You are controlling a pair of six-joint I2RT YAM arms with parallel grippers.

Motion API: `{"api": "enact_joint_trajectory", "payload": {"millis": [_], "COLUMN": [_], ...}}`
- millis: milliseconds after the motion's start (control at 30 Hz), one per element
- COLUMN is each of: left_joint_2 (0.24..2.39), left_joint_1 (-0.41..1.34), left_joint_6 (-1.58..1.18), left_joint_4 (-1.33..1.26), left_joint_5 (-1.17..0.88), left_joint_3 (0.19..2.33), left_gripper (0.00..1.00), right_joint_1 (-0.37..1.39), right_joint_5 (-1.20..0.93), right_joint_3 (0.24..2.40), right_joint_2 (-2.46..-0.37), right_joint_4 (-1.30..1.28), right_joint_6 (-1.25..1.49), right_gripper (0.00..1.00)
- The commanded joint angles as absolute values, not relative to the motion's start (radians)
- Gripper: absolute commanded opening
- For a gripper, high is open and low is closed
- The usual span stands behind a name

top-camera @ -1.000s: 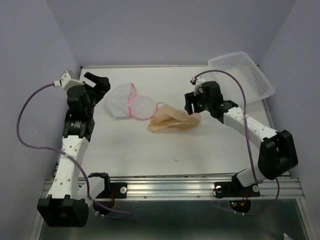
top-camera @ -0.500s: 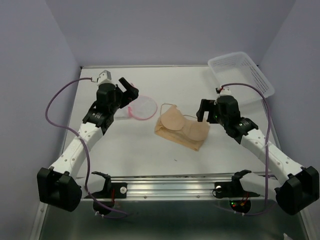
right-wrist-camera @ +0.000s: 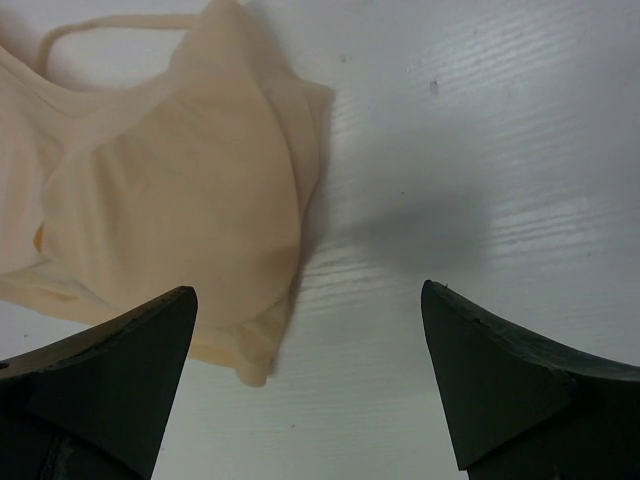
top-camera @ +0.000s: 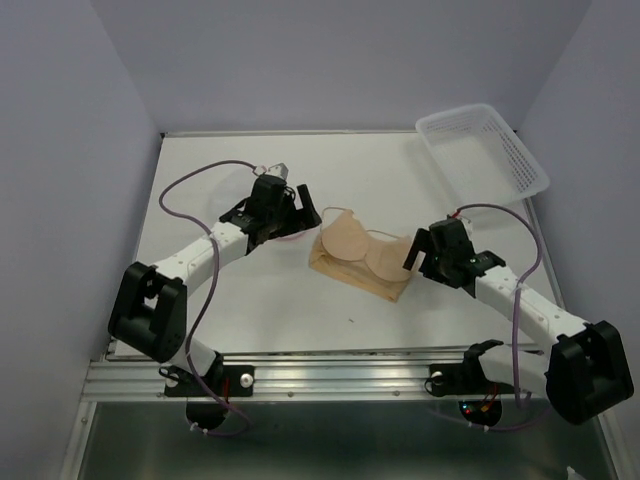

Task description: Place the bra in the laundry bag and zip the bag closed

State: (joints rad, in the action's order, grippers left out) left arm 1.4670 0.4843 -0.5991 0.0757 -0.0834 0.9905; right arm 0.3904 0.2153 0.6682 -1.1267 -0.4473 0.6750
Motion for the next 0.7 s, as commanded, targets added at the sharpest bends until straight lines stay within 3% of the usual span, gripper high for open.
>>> {"api": "enact_joint_trajectory", "payload": {"millis": [0,233,433,533,600,667], "left_joint_2": [1.523,1.658,1.677,1.7,1.716,1.726], "left_joint_1": [0.523,0.561,0.56,0.561,0.56,0.561], "left_joint_6": [-0.557,-0.558,-0.568,-0.568,-0.569,-0.572], "left_joint_4": [0.043,0.023,0.038,0.04,0.031,0.026], "left_joint_5": [-0.135,-0.18,-0.071,-0.087,-0.1,-0.106], "left_joint_3": [1.083,1.137,1.121,1.12,1.112,1.106], "left_gripper": [0.99,0.99,0.99,0.99,0.97,0.84], "right_joint_1": [0.387,0.387,0.387,0.387,0.387,0.387], "right_joint_5": [0.176,0.117,0.146,0.169,0.179,0.198], "right_joint_3": [0.595,0.509,0.471,0.474,0.477,0.48], "right_joint_2": [-1.104,-1.132,-1.178,-1.189,-1.184,-1.178], "right_joint_4": [-0.359,-0.164,-0.094,-0.092,-0.092,-0.094], "right_joint_6": [0.727,0.778,0.833,0.838,0.833,0.827], "right_gripper": [0.97,0.88,0.68,0.5,0.48,0.42]}}
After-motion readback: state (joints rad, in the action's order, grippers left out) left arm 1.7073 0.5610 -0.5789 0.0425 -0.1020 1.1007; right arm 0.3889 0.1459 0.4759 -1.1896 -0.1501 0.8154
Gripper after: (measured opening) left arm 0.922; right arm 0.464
